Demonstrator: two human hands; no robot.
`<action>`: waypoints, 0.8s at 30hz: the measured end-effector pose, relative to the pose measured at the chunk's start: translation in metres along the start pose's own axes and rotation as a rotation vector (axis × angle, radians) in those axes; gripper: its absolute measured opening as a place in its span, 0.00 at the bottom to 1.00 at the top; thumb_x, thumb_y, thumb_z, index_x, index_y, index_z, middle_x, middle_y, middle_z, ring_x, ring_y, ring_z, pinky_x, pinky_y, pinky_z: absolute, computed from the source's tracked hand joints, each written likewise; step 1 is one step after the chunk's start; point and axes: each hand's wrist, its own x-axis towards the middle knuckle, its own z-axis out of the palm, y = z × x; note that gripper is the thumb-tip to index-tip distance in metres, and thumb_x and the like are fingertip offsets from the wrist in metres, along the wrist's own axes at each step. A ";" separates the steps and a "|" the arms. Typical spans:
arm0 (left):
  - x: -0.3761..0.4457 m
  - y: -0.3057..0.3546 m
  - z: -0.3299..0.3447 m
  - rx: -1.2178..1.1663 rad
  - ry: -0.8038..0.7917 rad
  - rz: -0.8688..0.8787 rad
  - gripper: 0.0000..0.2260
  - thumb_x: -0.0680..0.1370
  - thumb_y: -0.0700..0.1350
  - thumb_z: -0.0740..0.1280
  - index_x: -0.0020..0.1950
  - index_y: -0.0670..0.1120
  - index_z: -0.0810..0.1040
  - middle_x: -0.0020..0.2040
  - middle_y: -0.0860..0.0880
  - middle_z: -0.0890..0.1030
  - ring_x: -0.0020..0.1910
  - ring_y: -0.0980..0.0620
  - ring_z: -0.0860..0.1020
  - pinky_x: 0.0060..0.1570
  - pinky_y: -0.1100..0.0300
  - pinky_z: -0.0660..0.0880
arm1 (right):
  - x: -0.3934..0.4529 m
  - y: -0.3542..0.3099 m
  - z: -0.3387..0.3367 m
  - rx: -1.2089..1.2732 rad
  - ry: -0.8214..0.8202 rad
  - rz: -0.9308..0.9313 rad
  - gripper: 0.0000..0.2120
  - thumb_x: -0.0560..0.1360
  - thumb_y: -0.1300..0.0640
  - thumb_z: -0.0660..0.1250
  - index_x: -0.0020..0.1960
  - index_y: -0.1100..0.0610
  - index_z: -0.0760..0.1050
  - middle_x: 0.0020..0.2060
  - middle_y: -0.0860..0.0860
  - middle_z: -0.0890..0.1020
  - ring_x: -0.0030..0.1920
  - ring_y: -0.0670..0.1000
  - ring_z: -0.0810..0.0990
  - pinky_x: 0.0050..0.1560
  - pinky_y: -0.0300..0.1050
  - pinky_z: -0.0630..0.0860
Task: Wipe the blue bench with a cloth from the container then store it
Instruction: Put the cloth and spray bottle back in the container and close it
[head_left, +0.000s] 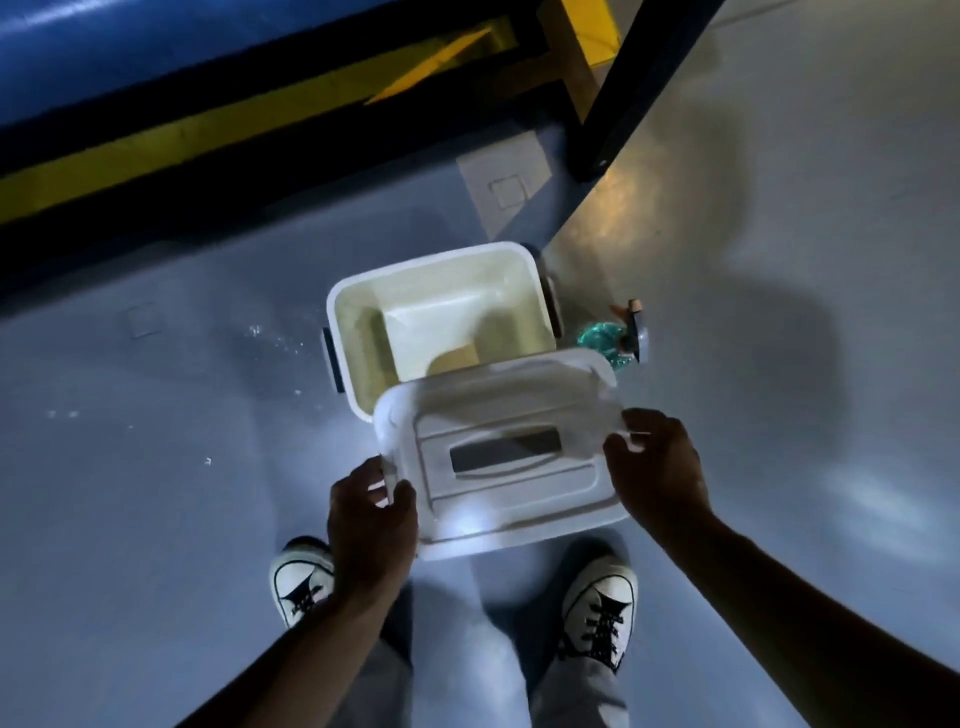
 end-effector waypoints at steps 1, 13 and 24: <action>-0.008 -0.006 0.009 -0.013 -0.011 -0.016 0.13 0.77 0.41 0.70 0.62 0.47 0.81 0.60 0.46 0.82 0.56 0.46 0.83 0.54 0.57 0.74 | 0.000 0.013 -0.003 0.005 0.009 0.014 0.15 0.74 0.53 0.66 0.60 0.49 0.80 0.54 0.50 0.83 0.46 0.52 0.83 0.38 0.41 0.77; -0.015 -0.042 0.199 0.048 -0.290 0.070 0.09 0.75 0.37 0.66 0.53 0.44 0.82 0.49 0.47 0.85 0.46 0.51 0.82 0.34 0.76 0.69 | 0.095 0.158 -0.028 -0.073 0.082 0.205 0.11 0.74 0.62 0.65 0.55 0.62 0.80 0.53 0.62 0.84 0.49 0.62 0.80 0.50 0.49 0.76; 0.011 -0.047 0.212 0.121 -0.336 0.100 0.08 0.76 0.43 0.65 0.53 0.45 0.80 0.54 0.44 0.85 0.55 0.44 0.83 0.51 0.55 0.78 | 0.138 0.173 -0.003 -0.155 -0.037 0.140 0.26 0.76 0.55 0.67 0.73 0.56 0.68 0.69 0.57 0.75 0.68 0.59 0.74 0.66 0.49 0.70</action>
